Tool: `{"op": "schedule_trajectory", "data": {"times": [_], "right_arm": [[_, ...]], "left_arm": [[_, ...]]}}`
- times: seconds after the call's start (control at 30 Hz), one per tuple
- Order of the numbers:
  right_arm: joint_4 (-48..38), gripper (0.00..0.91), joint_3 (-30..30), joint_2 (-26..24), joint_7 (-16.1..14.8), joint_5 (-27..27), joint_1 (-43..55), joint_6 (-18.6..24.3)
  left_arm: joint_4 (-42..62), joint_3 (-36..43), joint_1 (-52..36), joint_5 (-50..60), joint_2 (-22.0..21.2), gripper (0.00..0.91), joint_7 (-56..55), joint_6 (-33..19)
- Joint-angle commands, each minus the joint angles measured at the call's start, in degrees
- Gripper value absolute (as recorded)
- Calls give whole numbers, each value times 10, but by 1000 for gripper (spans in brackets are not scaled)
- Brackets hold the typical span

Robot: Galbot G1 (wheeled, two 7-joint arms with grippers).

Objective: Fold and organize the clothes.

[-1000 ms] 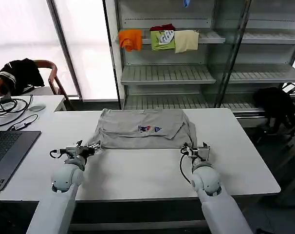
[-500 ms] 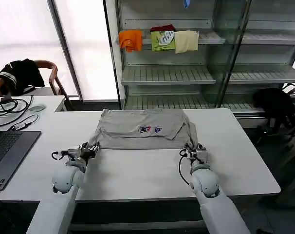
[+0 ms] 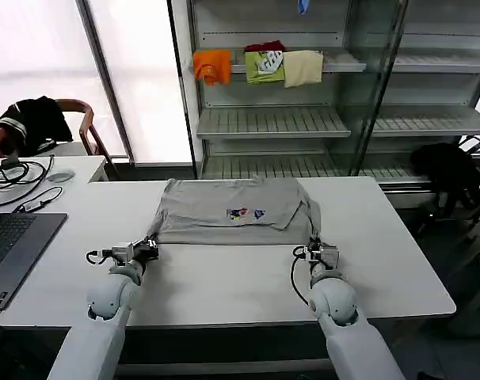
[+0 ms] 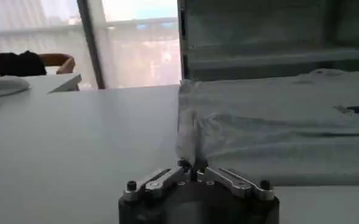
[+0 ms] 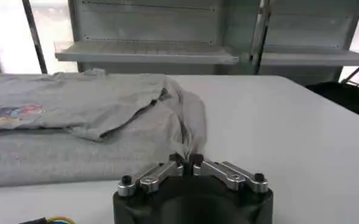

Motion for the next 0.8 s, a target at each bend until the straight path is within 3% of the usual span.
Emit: {"op": "schedule_trajectory", "data": {"times": [0.03, 0.43, 0.8], "right_arm": [[28, 0, -1, 2, -1, -2, -10, 0], [171, 0, 21, -22, 20, 7, -106, -1], [283, 0, 53, -40, 22, 15, -215, 0]], "left_arm": [[-45, 0, 24, -2, 0, 20, -1, 3], [-209, -11, 142, -9, 23, 20, -20, 4], [-329, -29, 263, 1, 11, 20, -27, 0]]}}
